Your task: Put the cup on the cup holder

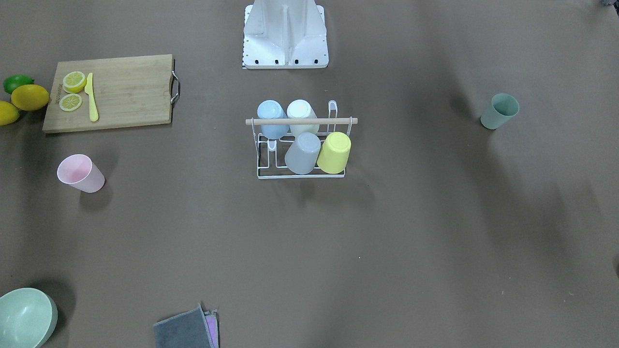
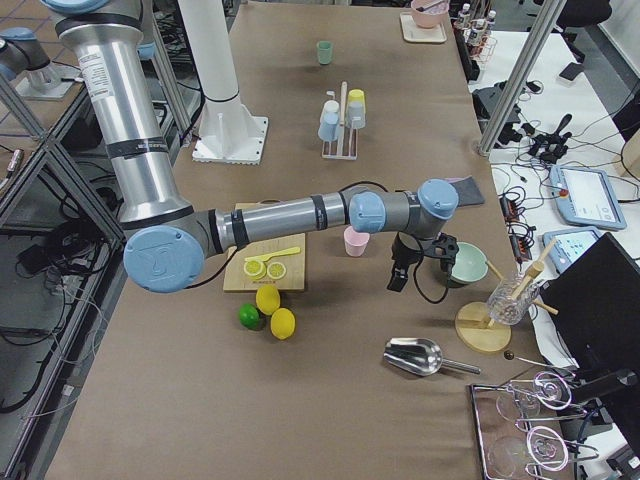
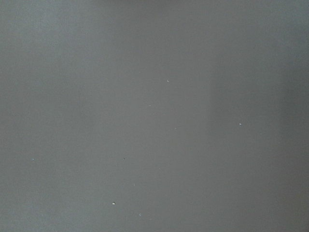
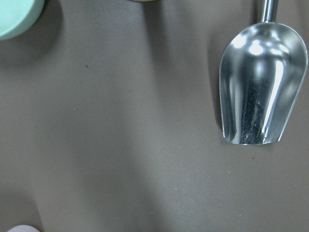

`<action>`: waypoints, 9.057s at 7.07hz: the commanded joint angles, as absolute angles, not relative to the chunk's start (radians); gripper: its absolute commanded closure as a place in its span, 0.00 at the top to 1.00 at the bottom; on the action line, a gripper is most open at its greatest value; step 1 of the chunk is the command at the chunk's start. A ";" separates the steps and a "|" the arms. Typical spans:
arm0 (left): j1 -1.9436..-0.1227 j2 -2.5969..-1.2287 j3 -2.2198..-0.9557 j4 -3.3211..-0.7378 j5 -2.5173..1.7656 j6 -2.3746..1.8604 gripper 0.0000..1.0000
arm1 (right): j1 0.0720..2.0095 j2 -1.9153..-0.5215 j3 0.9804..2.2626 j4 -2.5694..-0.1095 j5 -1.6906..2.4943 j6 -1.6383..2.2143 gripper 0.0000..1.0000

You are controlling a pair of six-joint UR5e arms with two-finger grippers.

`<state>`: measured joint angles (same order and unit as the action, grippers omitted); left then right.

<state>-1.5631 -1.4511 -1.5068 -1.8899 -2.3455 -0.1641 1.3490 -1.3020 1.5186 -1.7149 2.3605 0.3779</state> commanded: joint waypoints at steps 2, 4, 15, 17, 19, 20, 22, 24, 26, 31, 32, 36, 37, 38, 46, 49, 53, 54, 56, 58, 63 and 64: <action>-1.563 -1.450 -1.508 -1.890 -2.344 -0.166 0.98 | 1.232 -1.224 1.514 -1.732 2.376 0.368 0.94; -1.563 -1.450 -1.502 -1.890 -2.344 -0.161 0.98 | 1.159 -1.218 1.511 -1.738 2.350 0.367 0.94; -1.563 -1.465 -1.474 -1.893 -2.344 -0.160 0.98 | 1.088 -1.057 1.327 -1.968 2.454 0.300 0.96; -1.563 -1.459 -1.523 -1.890 -2.342 -0.167 0.98 | 1.069 -1.048 1.296 -1.964 2.463 0.270 0.95; -1.563 -1.462 -1.511 -1.894 -2.345 -0.164 0.98 | 1.057 -1.052 1.293 -1.962 2.477 0.232 0.95; -1.563 -1.465 -1.494 -1.898 -2.345 -0.163 0.98 | 1.055 -1.054 1.295 -1.963 2.485 0.215 0.95; -1.562 -1.476 -1.467 -1.896 -2.342 -0.157 0.98 | 1.074 -1.063 1.295 -1.965 2.510 0.187 0.95; -1.554 -1.474 -1.488 -1.896 -2.353 -0.166 0.98 | 1.078 -1.063 1.286 -1.967 2.505 0.154 0.95; -1.552 -1.474 -1.508 -1.894 -2.352 -0.166 0.98 | 1.077 -1.062 1.266 -1.968 2.493 0.124 0.95; -1.552 -1.489 -1.502 -1.893 -2.349 -0.169 0.98 | 1.058 -1.051 1.218 -2.003 2.487 0.094 0.94; -1.552 -1.493 -1.503 -1.894 -2.349 -0.166 0.98 | 1.055 -1.049 1.216 -2.005 2.488 0.095 0.94; -1.551 -1.605 -1.478 -1.834 -2.342 -0.166 0.98 | 1.034 -1.031 1.187 -2.034 2.488 0.092 0.91; -1.549 -1.676 -1.457 -1.736 -2.341 -0.157 0.98 | 1.032 -1.028 1.180 -2.034 2.487 0.092 0.91; -1.542 -1.733 -1.425 -1.679 -2.339 -0.155 0.98 | 1.025 -1.028 1.180 -2.034 2.485 0.092 0.91; -1.396 -2.016 -1.391 -1.072 -2.274 -0.166 0.98 | 1.002 -1.022 1.161 -2.095 2.494 0.089 0.79; -1.266 -2.020 -1.393 -1.028 -2.278 -0.157 0.98 | 0.999 -1.022 1.163 -2.108 2.496 0.089 0.33; -1.221 -2.020 -1.426 -0.912 -2.287 0.019 0.98 | 1.012 -1.022 1.181 -2.095 2.494 0.033 0.19; -1.212 -2.020 -1.428 -0.870 -2.287 0.082 0.98 | 1.025 -1.025 1.198 -2.094 2.496 0.020 0.18; -1.155 -2.014 -1.425 -0.850 -2.284 0.109 0.98 | 1.083 -1.041 1.209 -2.094 2.580 -0.084 0.18; -1.108 -2.017 -1.424 -0.842 -2.286 0.098 0.98 | 1.114 -1.066 1.215 -2.094 2.695 -0.211 0.18; -0.991 -2.013 -1.390 -0.844 -2.289 0.098 0.98 | 1.084 -1.203 1.264 -2.022 2.975 -0.344 0.14; -0.983 -2.005 -1.390 -0.844 -2.302 0.098 0.98 | 1.112 -1.206 1.262 -2.013 3.032 -0.356 0.14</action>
<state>-1.0020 -2.0119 -1.3951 -0.8434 -2.2918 0.0987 1.0929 -1.1937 1.2618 -2.0296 2.9643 -0.3457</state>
